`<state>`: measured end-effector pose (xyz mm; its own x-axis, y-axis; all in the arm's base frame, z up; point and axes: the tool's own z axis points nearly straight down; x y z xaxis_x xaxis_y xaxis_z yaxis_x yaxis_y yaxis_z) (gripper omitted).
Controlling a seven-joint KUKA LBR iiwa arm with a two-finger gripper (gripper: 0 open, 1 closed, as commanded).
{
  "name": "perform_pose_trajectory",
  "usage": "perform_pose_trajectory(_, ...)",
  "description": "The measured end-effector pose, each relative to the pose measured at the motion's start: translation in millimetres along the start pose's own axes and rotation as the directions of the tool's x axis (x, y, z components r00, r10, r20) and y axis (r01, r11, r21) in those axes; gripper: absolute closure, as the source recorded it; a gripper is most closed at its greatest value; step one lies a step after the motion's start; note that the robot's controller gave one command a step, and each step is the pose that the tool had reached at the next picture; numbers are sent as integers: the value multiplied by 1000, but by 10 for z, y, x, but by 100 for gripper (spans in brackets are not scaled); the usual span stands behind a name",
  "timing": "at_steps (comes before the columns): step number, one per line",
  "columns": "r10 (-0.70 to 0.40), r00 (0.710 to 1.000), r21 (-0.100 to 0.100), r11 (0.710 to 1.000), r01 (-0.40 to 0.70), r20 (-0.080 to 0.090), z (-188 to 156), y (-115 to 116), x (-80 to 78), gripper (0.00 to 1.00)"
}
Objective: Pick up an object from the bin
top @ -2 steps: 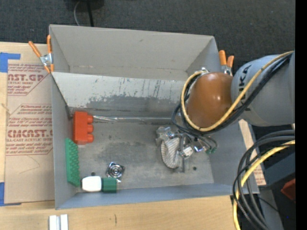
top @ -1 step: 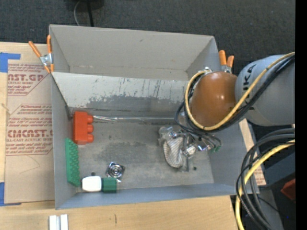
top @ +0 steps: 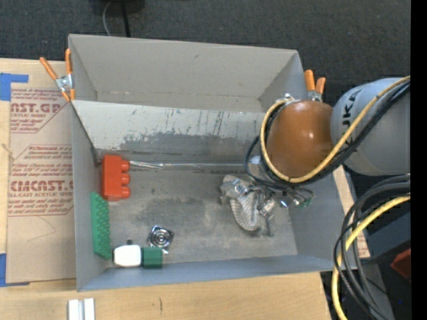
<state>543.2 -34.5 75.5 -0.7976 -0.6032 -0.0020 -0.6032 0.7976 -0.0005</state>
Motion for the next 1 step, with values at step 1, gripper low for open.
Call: perform_pose_trajectory(1,62,998,-6,998,-62,1,40,-479,-121,0)
